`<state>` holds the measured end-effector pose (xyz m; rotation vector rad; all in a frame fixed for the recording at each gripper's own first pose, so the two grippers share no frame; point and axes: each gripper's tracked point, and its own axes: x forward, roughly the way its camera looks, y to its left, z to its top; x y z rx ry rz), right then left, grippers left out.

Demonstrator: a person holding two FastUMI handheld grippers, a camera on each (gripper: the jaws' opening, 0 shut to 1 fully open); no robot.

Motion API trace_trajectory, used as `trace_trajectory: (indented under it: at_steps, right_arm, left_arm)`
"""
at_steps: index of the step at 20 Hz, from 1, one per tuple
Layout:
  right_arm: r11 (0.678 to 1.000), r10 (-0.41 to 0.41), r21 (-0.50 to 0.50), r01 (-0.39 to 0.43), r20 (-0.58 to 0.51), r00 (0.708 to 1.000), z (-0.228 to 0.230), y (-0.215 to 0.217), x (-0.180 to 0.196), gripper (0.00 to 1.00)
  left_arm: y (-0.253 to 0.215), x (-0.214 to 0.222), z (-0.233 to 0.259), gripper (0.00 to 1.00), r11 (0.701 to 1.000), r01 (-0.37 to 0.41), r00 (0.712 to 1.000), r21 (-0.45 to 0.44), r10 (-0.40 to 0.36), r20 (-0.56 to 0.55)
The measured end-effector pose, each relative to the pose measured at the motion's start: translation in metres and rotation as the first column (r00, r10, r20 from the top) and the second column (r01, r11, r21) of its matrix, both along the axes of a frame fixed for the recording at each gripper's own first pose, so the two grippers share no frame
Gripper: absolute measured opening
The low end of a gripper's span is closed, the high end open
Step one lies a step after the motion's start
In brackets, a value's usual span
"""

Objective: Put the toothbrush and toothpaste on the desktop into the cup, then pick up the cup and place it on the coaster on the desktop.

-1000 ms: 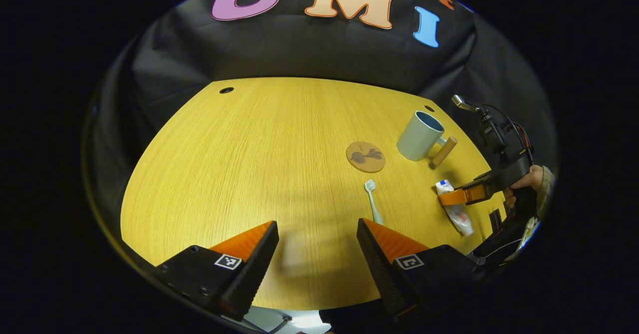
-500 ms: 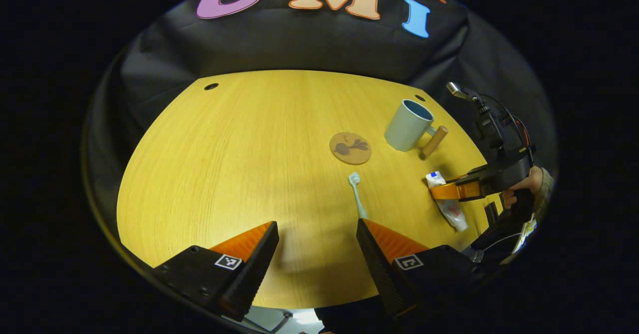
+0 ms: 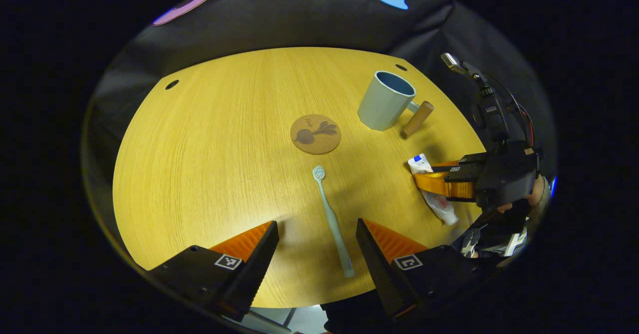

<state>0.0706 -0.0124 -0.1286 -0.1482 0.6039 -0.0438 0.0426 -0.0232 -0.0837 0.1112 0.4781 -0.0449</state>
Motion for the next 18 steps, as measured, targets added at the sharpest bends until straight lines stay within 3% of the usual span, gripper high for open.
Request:
trace_trajectory:
  at_steps: [11,18]
  right_arm:
    - [0.997,0.067,-0.031,-0.067,-0.009,0.998,0.002,0.0,-0.001,0.25]
    - [0.992,0.114,-0.053,-0.115,-0.009,0.993,0.004,0.0,-0.001,0.25]
  left_arm:
    - [-0.017,0.03,-0.025,0.9,0.997,-0.07,0.971,-0.018,0.064,-0.232]
    - [-0.014,0.034,-0.039,0.7,0.99,-0.131,0.942,-0.041,0.112,-0.317]
